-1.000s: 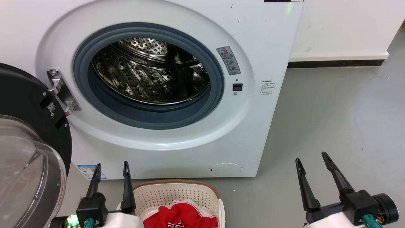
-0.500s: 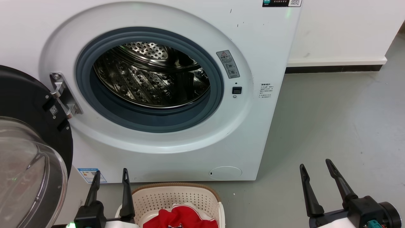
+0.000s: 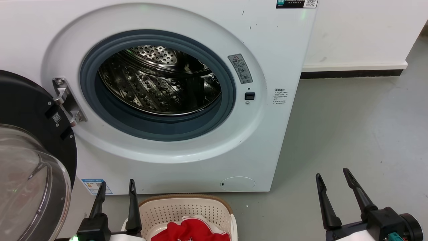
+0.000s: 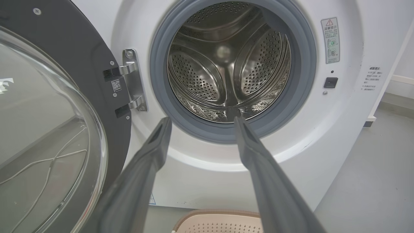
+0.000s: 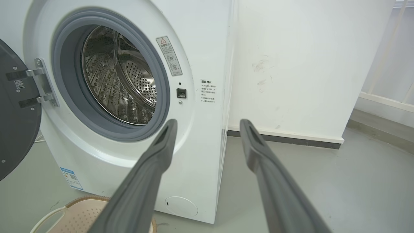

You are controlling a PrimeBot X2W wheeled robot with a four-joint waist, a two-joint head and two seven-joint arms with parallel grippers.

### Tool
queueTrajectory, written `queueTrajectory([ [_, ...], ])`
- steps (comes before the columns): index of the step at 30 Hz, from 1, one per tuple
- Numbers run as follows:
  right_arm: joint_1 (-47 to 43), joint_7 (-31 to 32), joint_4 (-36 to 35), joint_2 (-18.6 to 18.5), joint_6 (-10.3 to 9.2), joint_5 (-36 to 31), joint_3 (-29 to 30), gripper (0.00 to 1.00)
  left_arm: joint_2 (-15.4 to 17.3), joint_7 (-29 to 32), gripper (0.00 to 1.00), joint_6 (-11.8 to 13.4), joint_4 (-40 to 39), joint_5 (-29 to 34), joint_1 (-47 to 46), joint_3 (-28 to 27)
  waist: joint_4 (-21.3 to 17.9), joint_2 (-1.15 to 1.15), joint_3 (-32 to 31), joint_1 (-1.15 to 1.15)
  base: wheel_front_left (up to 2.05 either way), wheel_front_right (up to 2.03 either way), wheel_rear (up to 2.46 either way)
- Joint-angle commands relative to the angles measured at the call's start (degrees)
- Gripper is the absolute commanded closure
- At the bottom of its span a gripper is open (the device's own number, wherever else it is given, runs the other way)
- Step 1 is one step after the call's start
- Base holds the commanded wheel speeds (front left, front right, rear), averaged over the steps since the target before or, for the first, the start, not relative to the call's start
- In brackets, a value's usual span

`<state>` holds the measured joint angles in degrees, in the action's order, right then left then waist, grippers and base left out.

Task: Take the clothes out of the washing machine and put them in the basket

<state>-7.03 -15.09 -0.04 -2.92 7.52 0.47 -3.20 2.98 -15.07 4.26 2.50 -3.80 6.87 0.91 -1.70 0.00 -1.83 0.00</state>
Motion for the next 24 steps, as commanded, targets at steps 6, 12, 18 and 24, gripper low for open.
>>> queueTrajectory([
  [6,0.0,-0.1,-0.2,0.1,-0.06,-0.1,-0.2,0.0,-0.1,-0.1,0.0,0.3,0.2,-0.5,0.7,0.0,-0.3,0.0,-0.1,0.0,0.0,0.0,0.0],
  [12,-0.4,0.1,1.6,0.0,0.0,0.2,-0.2,1.0,-0.1,0.3,1.0,0.2,2.1,-0.7,0.1,0.4,-0.3,0.0,-0.1,0.01,0.0,0.0,0.0],
  [18,-0.4,0.6,3.2,-0.2,0.01,3.7,-0.2,1.0,-0.1,1.2,1.0,-0.2,4.0,-3.7,-0.1,0.2,-0.3,0.0,0.0,0.01,0.0,0.0,0.0],
  [24,0.9,1.8,4.1,-0.7,0.01,11.7,0.0,1.0,-0.1,2.9,1.0,-1.1,4.6,-10.9,-1.3,-0.5,-0.2,0.0,0.1,0.01,0.0,0.0,0.0],
])
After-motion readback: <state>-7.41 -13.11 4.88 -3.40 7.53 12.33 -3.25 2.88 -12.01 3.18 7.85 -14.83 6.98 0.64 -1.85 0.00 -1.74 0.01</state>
